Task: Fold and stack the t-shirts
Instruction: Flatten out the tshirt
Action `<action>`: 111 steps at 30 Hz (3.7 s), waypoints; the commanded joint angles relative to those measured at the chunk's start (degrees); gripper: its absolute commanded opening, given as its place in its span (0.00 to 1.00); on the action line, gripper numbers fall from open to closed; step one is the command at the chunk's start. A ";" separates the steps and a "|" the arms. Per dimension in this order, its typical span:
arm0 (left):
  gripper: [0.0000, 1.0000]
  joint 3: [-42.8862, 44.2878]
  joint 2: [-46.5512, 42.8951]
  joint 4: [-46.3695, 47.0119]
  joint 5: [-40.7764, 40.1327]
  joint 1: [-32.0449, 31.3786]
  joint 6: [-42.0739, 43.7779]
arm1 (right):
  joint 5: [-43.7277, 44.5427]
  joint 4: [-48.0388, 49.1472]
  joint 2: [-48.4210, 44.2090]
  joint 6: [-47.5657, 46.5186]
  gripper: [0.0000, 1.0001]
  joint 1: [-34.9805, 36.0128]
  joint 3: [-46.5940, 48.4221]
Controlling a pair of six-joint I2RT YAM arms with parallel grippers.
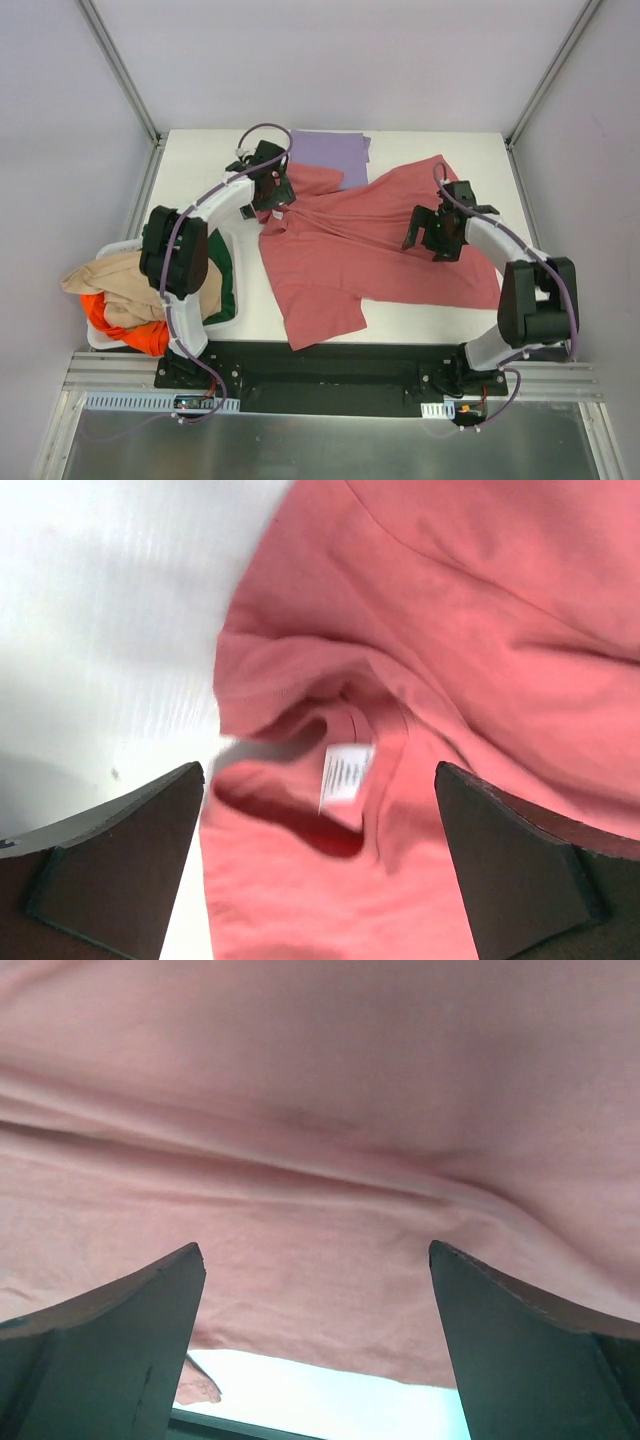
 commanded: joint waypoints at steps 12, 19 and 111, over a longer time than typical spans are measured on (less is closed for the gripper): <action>0.99 -21.92 -22.35 -0.34 11.62 -22.06 -3.44 | 7.52 -1.43 -24.05 5.71 0.96 -3.64 -15.57; 0.99 -20.43 -13.12 0.72 5.13 -21.55 -4.86 | 3.03 1.90 -17.99 2.28 0.96 -1.89 -16.37; 0.00 -43.63 -35.17 -5.61 -2.61 -28.23 -13.91 | 13.76 -8.47 -37.76 13.00 0.65 -21.04 -30.60</action>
